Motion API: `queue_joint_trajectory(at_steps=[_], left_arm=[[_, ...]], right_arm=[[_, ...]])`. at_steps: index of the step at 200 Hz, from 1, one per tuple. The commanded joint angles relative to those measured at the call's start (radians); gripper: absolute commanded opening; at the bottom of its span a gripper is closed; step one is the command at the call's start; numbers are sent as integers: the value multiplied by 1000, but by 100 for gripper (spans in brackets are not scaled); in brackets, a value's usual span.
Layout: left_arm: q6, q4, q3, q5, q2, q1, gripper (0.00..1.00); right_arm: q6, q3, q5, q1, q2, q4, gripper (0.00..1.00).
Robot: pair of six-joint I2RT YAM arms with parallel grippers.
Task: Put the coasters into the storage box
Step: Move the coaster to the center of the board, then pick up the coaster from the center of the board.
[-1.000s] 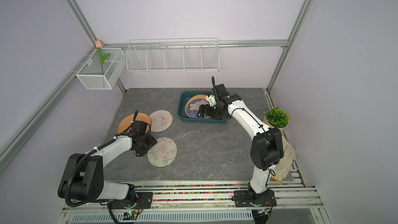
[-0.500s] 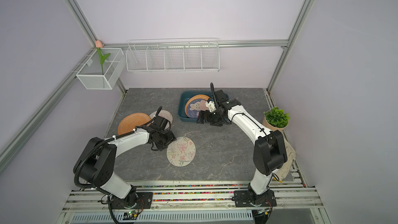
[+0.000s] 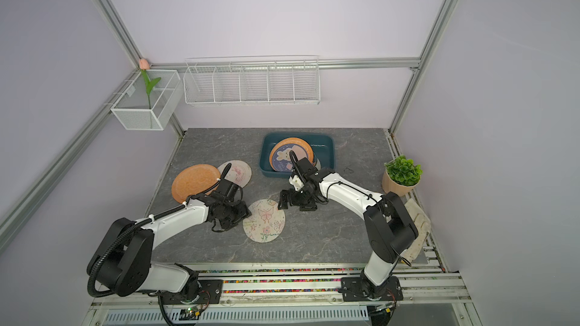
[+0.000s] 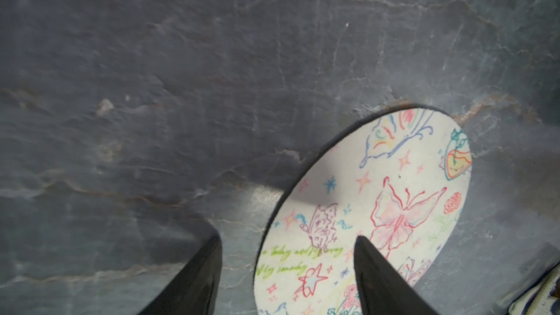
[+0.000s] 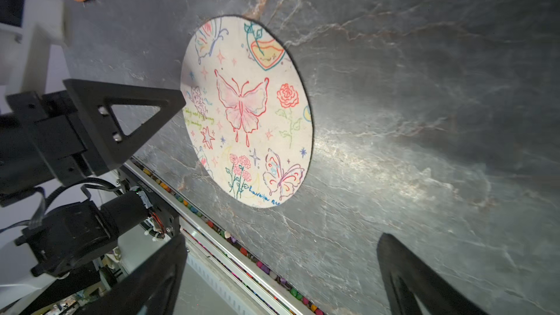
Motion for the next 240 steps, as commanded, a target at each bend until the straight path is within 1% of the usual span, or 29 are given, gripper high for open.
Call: queue_joint_trajectory(at_steps=[1, 16, 65, 141, 152, 240], left_arm=[[22, -37, -37, 10, 32, -23, 69], [26, -32, -36, 9, 39, -36, 68], [27, -9, -56, 15, 58, -52, 67], [33, 12, -44, 35, 93, -75, 65], [35, 13, -43, 38, 96, -76, 65], [52, 8, -20, 48, 129, -87, 63]], right_arm=[[46, -15, 31, 36, 38, 70, 98], [53, -15, 47, 61, 64, 83, 94], [75, -15, 105, 109, 130, 125, 87], [81, -16, 163, 123, 185, 156, 77], [85, -16, 168, 122, 190, 160, 74], [103, -18, 166, 129, 211, 178, 59]])
